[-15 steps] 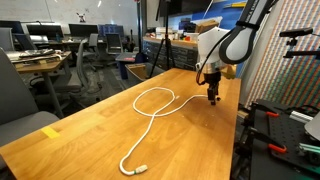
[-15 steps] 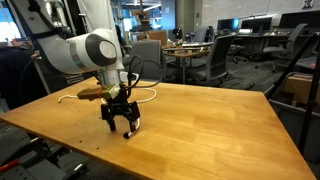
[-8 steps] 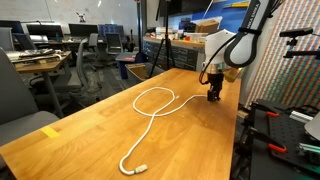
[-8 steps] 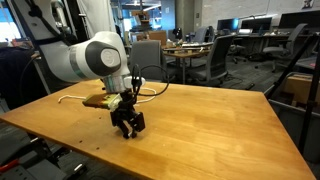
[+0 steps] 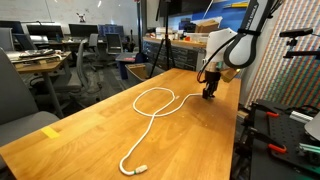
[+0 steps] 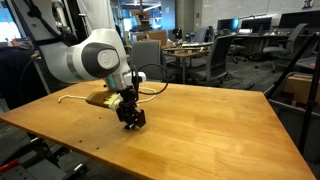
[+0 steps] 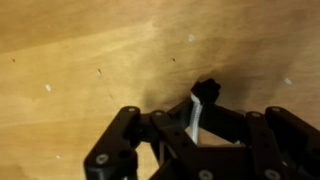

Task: Tie a knot using the rope

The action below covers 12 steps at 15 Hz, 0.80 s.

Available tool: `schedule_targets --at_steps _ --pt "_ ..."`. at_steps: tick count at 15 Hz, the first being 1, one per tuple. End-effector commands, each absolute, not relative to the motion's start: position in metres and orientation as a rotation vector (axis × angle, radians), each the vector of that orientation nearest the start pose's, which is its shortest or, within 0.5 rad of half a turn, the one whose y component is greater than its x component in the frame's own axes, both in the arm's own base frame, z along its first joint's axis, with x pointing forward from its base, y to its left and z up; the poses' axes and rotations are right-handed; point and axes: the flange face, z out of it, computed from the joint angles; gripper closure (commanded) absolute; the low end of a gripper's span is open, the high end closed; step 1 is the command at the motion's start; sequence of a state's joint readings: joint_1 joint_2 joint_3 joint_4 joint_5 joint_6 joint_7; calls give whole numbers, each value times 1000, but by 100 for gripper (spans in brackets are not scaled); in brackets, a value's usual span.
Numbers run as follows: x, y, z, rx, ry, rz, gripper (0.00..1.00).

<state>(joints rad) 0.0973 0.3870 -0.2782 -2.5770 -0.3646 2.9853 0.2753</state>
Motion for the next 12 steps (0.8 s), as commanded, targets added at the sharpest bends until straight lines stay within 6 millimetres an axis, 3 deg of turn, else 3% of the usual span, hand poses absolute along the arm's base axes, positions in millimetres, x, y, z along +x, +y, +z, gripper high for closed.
schedule_targets --at_steps 1,5,7,9,12 --pt "458 -27 167 -3279 16 -316 94" --pt "506 34 235 -3242 -186 -627 94" --pt "532 75 265 -3186 -315 -776 94" --pt "550 124 271 -3085 -454 -870 95" --pt "558 194 244 -2958 -499 -822 95"
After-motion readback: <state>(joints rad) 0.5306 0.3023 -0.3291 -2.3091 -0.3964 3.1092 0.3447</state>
